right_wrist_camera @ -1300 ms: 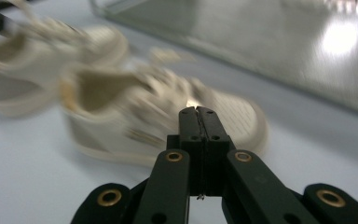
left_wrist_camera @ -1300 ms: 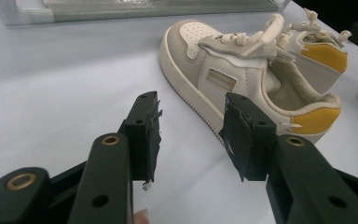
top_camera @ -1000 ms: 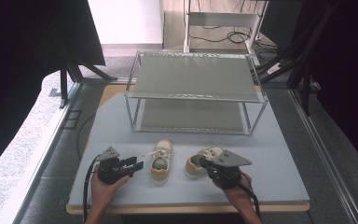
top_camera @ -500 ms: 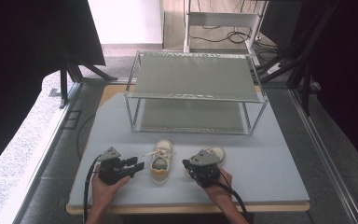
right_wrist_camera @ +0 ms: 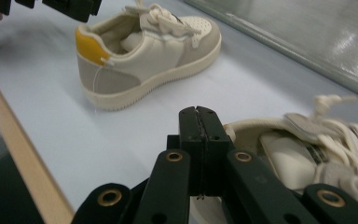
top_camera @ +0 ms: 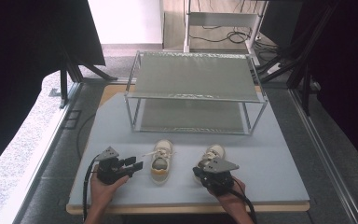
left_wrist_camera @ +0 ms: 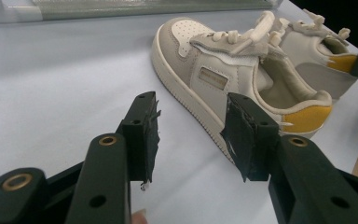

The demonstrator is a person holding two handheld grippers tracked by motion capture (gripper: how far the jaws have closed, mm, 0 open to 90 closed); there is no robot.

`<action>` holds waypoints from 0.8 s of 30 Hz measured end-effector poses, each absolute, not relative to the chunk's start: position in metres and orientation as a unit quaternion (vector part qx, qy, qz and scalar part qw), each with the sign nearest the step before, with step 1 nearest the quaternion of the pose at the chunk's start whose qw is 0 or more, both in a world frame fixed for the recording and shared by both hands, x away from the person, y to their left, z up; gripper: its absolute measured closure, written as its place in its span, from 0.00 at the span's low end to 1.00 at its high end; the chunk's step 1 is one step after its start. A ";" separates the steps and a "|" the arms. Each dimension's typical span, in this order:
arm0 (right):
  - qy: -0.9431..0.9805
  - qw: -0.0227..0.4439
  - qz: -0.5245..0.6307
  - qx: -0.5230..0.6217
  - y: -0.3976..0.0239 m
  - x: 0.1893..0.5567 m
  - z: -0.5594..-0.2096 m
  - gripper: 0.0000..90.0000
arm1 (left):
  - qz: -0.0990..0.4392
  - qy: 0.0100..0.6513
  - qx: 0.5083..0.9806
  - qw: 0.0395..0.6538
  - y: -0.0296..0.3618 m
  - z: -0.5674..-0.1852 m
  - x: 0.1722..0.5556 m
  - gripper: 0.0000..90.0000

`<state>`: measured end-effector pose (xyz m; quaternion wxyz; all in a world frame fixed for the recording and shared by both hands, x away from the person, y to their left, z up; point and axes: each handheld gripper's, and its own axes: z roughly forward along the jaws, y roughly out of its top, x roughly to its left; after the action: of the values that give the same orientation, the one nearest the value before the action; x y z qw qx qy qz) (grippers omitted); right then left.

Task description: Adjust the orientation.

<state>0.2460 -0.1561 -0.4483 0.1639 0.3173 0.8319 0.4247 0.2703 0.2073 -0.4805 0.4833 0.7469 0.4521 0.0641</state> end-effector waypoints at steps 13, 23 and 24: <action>0.831 0.101 0.441 0.325 -0.212 0.244 -0.449 1.00 | 0.066 0.453 0.744 0.487 0.211 -0.479 0.270 0.60; 0.836 0.079 0.447 0.308 -0.228 0.248 -0.448 0.94 | 0.066 0.453 0.743 0.488 0.212 -0.478 0.269 0.60; 0.835 0.081 0.451 0.304 -0.228 0.247 -0.447 0.93 | 0.067 0.453 0.743 0.488 0.212 -0.478 0.269 0.60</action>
<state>0.2475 -0.2276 -0.4470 0.0809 0.3040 0.8353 0.4509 0.2694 0.2117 -0.4782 0.4879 0.7431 0.4531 0.0668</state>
